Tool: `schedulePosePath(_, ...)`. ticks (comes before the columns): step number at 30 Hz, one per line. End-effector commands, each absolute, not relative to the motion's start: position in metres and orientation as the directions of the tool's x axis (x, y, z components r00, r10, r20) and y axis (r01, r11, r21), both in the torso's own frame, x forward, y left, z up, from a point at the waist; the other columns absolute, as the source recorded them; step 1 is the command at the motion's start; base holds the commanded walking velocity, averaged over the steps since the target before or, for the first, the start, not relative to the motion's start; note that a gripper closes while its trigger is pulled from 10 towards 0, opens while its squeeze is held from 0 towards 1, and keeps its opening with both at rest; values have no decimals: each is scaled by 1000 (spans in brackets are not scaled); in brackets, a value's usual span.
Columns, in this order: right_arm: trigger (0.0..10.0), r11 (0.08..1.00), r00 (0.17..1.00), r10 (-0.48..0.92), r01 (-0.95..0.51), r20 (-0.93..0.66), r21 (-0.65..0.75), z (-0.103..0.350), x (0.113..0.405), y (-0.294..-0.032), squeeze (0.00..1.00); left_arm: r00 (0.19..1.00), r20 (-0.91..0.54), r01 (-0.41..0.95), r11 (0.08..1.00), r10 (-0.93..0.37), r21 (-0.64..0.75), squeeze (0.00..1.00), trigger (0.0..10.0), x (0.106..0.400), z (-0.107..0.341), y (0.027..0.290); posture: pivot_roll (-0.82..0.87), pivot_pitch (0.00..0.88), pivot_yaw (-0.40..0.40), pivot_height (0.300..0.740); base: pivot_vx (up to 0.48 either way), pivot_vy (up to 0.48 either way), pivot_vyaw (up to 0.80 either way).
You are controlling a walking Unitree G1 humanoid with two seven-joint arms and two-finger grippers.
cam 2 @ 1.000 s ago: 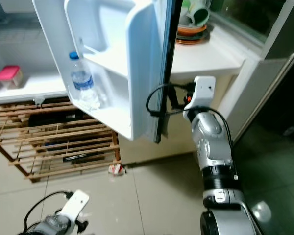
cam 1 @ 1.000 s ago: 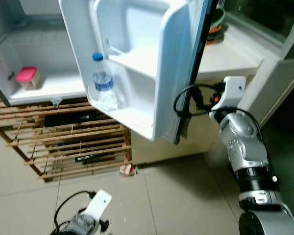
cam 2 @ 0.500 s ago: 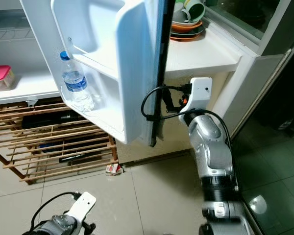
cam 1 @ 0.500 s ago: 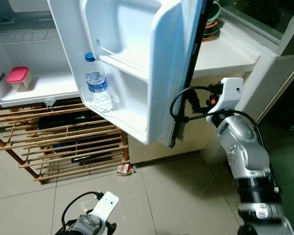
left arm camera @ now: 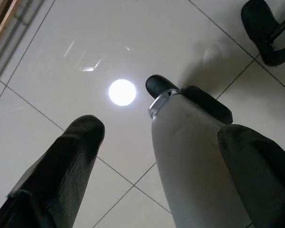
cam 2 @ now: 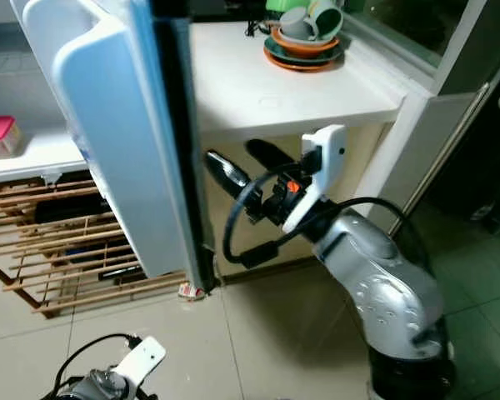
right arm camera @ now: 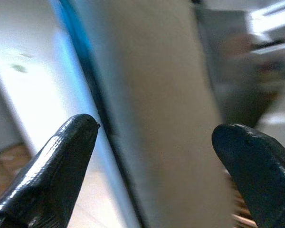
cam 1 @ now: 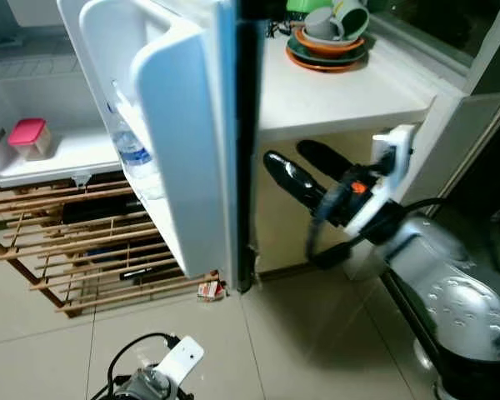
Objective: Restocking fridge
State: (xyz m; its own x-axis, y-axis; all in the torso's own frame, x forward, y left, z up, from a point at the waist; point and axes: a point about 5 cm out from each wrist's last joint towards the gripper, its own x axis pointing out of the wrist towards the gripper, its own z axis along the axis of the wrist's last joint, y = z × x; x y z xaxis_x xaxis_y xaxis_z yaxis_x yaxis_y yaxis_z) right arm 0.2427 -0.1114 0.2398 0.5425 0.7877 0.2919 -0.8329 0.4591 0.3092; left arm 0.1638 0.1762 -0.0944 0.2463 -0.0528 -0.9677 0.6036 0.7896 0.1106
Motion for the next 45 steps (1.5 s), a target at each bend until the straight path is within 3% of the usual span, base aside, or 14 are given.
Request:
schedulePosePath(1, 10000, 430, 524, 796, -842, 302, 326, 242, 239, -114, 0, 121, -992, 609, 788, 22, 92, 0, 10000, 136, -102, 195, -177, 0, 30, 740, 0, 0, 0)
schedulePosePath(5, 10000, 447, 553, 788, -816, 269, 367, 234, 242, -122, 0, 145, -989, 594, 798, 18, 102, 0, 10000, 143, -100, 193, -177, 0, 30, 740, 0, 0, 0)
schedulePosePath(8, 10000, 629, 716, 684, -676, 139, 385, 213, 260, -140, 0, 224, -974, 555, 823, -10, 120, 0, 10000, 157, -97, 183, -177, 0, 30, 740, 0, 0, 0)
schedulePosePath(12, 10000, 753, 810, 587, -541, -11, 375, 186, 271, -158, 0, 322, -944, 526, 842, -66, 121, 0, 10000, 179, -89, 165, -172, 0, 30, 740, 0, 0, 0)
schedulePosePath(19, 10000, 776, 799, 590, -521, -117, 356, 163, 269, -157, 0, 372, -892, 599, 801, -256, 20, 0, 10000, 211, -72, 118, -168, 0, 23, 740, 0, 0, 0)
schedulePosePath(20, 10000, 794, 806, 572, -500, -148, 347, 156, 270, -157, 0, 373, -859, 615, 786, -350, -54, 0, 10000, 224, -62, 93, -168, 0, 23, 740, 0, 0, 0)
schedulePosePath(21, 10000, 794, 806, 572, -500, -148, 347, 156, 270, -157, 0, 373, -859, 615, 786, -350, -54, 0, 10000, 224, -62, 93, -168, 0, 23, 740, 0, 0, 0)
schedulePosePath(22, 10000, 806, 814, 556, -481, -165, 345, 151, 272, -158, 0, 362, -828, 640, 760, -428, -113, 0, 10000, 232, -52, 72, -168, 0, 23, 740, 0, 0, 0)
schedulePosePath(28, 10000, 812, 813, 553, -479, -179, 332, 145, 272, -157, 0, 305, -777, 704, 680, -550, -205, 0, 10000, 238, -37, 34, -189, 0, 32, 740, 0, 0, 0)
schedulePosePath(33, 10000, 819, 811, 551, -479, -198, 316, 139, 273, -157, 0, 297, -739, 742, 634, -605, -220, 0, 10000, 241, -31, 26, -190, 0, 32, 740, 0, 0, 0)
schedulePosePath(37, 10000, 820, 814, 548, -477, -194, 315, 138, 274, -156, 0, 295, -745, 753, 626, -598, -204, 0, 10000, 242, -31, 27, -190, 0, 33, 740, 0, 0, 0)
schedulePosePath(42, 10000, 808, 806, 567, -505, -168, 305, 142, 276, -148, 0, 313, -894, 788, 613, -319, 57, 0, 10000, 248, -35, 48, -191, 0, 39, 740, 0, 0, 0)
schedulePosePath(45, 10000, 806, 804, 571, -510, -165, 302, 143, 277, -148, 0, 321, -913, 768, 633, -251, 96, 0, 10000, 249, -36, 53, -191, 0, 39, 740, 0, 0, 0)
